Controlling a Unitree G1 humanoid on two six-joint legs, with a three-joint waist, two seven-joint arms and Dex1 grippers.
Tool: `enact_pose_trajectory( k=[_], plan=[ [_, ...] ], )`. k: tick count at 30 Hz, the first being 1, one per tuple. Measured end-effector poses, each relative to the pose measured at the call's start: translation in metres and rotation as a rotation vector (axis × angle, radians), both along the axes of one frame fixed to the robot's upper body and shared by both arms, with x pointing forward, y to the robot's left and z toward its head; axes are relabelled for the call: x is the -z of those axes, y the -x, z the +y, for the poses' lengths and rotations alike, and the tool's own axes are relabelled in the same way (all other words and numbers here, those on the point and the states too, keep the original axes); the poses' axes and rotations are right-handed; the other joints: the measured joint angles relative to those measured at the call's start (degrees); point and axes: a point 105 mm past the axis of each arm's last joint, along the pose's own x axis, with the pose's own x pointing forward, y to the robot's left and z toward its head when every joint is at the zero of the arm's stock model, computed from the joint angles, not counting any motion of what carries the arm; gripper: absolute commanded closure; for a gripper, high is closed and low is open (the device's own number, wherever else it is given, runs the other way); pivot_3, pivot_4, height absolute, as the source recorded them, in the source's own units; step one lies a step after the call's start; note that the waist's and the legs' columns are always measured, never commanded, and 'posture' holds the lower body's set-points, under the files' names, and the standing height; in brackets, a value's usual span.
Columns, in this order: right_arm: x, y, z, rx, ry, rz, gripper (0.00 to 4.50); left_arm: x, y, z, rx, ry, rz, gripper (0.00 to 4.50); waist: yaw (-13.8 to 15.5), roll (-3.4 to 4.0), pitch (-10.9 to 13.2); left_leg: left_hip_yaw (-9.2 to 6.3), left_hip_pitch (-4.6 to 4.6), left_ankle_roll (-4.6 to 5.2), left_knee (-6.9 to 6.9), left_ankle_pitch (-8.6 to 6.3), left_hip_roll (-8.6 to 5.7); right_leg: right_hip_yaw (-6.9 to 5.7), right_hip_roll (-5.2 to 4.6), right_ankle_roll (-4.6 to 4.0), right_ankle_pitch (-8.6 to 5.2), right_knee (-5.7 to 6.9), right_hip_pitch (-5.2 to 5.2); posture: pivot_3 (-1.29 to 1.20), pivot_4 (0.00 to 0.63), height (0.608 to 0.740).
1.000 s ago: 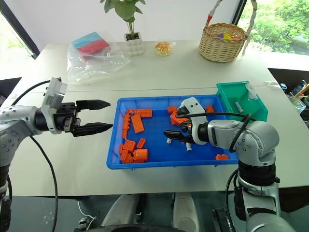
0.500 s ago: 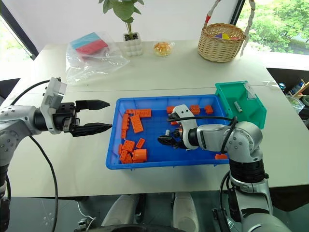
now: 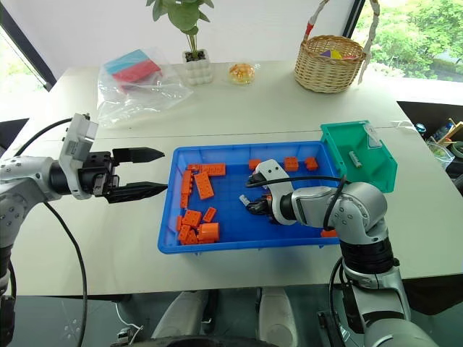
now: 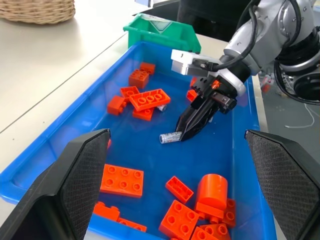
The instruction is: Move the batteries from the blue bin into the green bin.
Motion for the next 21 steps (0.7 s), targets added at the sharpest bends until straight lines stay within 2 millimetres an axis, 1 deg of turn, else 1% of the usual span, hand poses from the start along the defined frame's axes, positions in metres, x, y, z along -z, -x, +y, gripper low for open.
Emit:
enact_pose_trajectory(
  k=[3,5,8,9,10,11,12,13,14,16,19,21],
  plan=[
    [-0.002,0.001,0.0,-0.015,-0.004,-0.004,4.43,-0.001,-0.001,0.0,0.0,0.002,-0.004,0.0,0.0,0.0,0.0,0.0,0.0,0.0,0.0,0.0,0.0,0.0,0.0,0.0,0.0,0.0,0.0,0.0,0.15,0.702],
    [-0.012,0.001,-0.004,-0.024,-0.019,-0.027,4.43,-0.001,-0.001,0.0,0.002,0.003,-0.002,0.0,0.1,0.02,0.0,0.0,-0.02,0.0,0.0,0.0,-0.01,0.0,-0.01,0.0,0.0,0.0,-0.02,0.0,0.15,0.702],
    [-0.054,-0.014,-0.027,0.036,-0.05,-0.159,4.43,-0.001,0.0,0.0,0.009,0.003,0.001,0.0,0.2,0.02,0.0,0.02,-0.04,0.0,0.02,0.0,-0.01,-0.01,-0.02,0.0,0.0,-0.02,-0.01,0.0,0.15,0.702],
    [-0.073,-0.02,-0.042,0.082,-0.044,-0.223,4.43,0.0,0.0,0.0,0.011,0.003,0.002,0.0,0.3,0.01,0.0,0.0,-0.04,0.0,0.0,0.0,-0.01,-0.03,-0.02,0.0,0.0,-0.03,0.0,0.0,0.15,0.702],
    [-0.083,-0.022,-0.055,0.119,-0.028,-0.257,4.43,0.0,0.0,0.0,0.012,0.003,0.002,0.0,0.4,0.01,0.0,-0.02,-0.04,0.0,-0.01,0.0,-0.01,-0.05,-0.02,0.01,-0.01,-0.05,0.02,0.0,0.15,0.702],
    [-0.094,-0.023,-0.074,0.176,0.001,-0.288,4.43,0.0,0.0,0.0,0.012,0.004,0.002,0.0,0.6,0.01,0.0,-0.04,-0.06,0.01,-0.02,-0.01,-0.02,-0.08,-0.03,0.03,-0.03,-0.09,0.03,0.0,0.15,0.702],
    [-0.101,-0.024,-0.09,0.226,0.023,-0.306,4.43,0.0,0.0,0.0,0.012,0.004,0.003,0.0,0.7,0.0,0.0,-0.04,-0.07,0.02,-0.04,-0.02,-0.02,-0.08,-0.03,0.03,-0.04,-0.11,0.03,0.0,0.15,0.702],
    [-0.11,-0.024,-0.11,0.291,0.053,-0.323,4.43,0.0,0.0,0.0,0.013,0.006,0.003,0.0,0.7,0.0,0.0,-0.01,-0.09,0.03,-0.05,-0.02,-0.01,-0.08,-0.04,0.04,-0.04,-0.15,0.02,0.0,0.15,0.702],
    [-0.115,-0.023,-0.122,0.33,0.071,-0.333,4.43,0.0,0.0,0.0,0.013,0.007,0.002,0.0,0.6,0.0,0.0,0.0,-0.1,0.04,-0.08,-0.03,-0.01,-0.08,-0.05,0.04,-0.04,-0.17,0.02,0.0,0.15,0.702],
    [-0.119,-0.021,-0.143,0.39,0.101,-0.34,4.43,0.0,0.0,-0.002,0.018,0.015,0.0,0.0,0.4,0.0,0.0,0.02,-0.1,0.05,-0.1,-0.03,0.0,-0.08,-0.08,0.04,-0.04,-0.2,0.03,0.0,0.15,0.702],
    [-0.109,-0.016,-0.171,0.451,0.144,-0.316,4.43,0.001,-0.001,-0.006,0.025,0.029,0.0,0.0,0.2,-0.01,0.0,0.06,-0.11,0.06,-0.09,-0.03,0.01,-0.07,-0.09,0.04,-0.03,-0.21,0.03,0.0,0.15,0.702],
    [-0.102,-0.016,-0.18,0.464,0.149,-0.304,4.43,0.0,-0.002,-0.007,0.025,0.029,-0.01,0.0,0.0,-0.01,0.0,0.11,-0.09,0.06,-0.07,-0.03,0.04,-0.04,-0.08,0.04,-0.03,-0.21,0.02,0.0,0.15,0.702]
  ],
)
